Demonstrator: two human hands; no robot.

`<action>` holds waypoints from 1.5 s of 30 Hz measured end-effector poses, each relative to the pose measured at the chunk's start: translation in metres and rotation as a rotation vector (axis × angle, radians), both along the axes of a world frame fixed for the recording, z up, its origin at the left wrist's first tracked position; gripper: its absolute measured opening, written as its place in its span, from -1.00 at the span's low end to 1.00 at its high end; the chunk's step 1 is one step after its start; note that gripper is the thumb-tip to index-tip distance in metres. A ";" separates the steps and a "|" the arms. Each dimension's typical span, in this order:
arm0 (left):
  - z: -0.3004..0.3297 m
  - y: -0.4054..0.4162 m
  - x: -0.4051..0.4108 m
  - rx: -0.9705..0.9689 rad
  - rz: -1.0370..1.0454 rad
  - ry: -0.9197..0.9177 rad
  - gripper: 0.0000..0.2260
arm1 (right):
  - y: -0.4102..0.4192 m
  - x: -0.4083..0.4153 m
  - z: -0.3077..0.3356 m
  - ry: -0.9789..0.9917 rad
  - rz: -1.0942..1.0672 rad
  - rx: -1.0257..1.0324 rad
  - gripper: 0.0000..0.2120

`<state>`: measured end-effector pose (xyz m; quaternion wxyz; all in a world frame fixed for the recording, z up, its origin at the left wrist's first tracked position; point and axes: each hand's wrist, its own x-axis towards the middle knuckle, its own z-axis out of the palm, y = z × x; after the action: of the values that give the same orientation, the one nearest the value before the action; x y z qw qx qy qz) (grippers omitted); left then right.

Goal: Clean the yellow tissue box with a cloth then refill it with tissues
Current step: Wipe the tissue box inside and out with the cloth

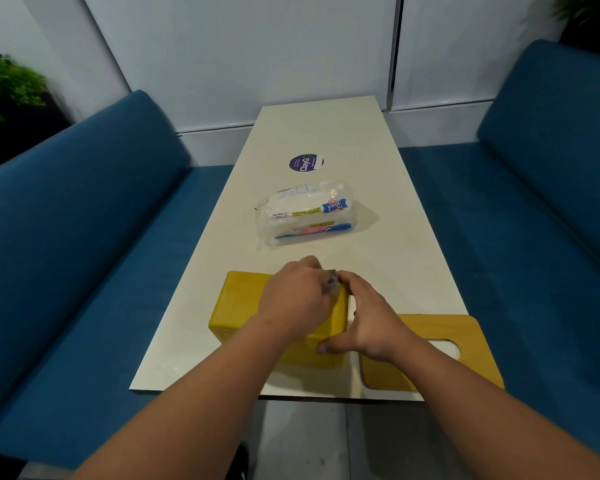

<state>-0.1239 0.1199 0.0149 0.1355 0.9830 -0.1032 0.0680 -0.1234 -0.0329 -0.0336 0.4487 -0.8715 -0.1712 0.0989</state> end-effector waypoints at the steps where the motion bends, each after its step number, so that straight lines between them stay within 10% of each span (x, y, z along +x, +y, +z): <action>1: -0.001 -0.004 -0.002 -0.006 -0.054 0.009 -0.75 | 0.000 0.000 0.000 -0.002 -0.007 0.022 0.07; 7: 0.001 0.012 0.009 0.006 0.128 0.018 -0.71 | 0.003 -0.001 0.001 -0.010 -0.004 -0.030 0.09; 17: 0.009 0.039 -0.029 -0.048 -0.280 0.226 -0.80 | 0.003 0.003 0.003 -0.051 0.026 -0.050 0.05; 27: -0.003 0.026 -0.049 -0.024 -0.101 0.079 -0.76 | 0.005 0.004 0.002 -0.060 0.026 -0.042 0.01; 36: 0.000 0.114 -0.035 0.018 0.535 0.028 -0.65 | 0.003 0.003 0.001 -0.029 0.066 -0.067 -0.01; 45: 0.003 0.018 -0.026 0.024 0.129 0.056 -0.67 | 0.004 0.004 0.002 -0.037 0.042 -0.067 0.02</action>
<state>-0.1494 0.1380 0.0177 0.1216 0.9908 -0.0366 0.0476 -0.1196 -0.0287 -0.0317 0.4138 -0.8840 -0.1943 0.0979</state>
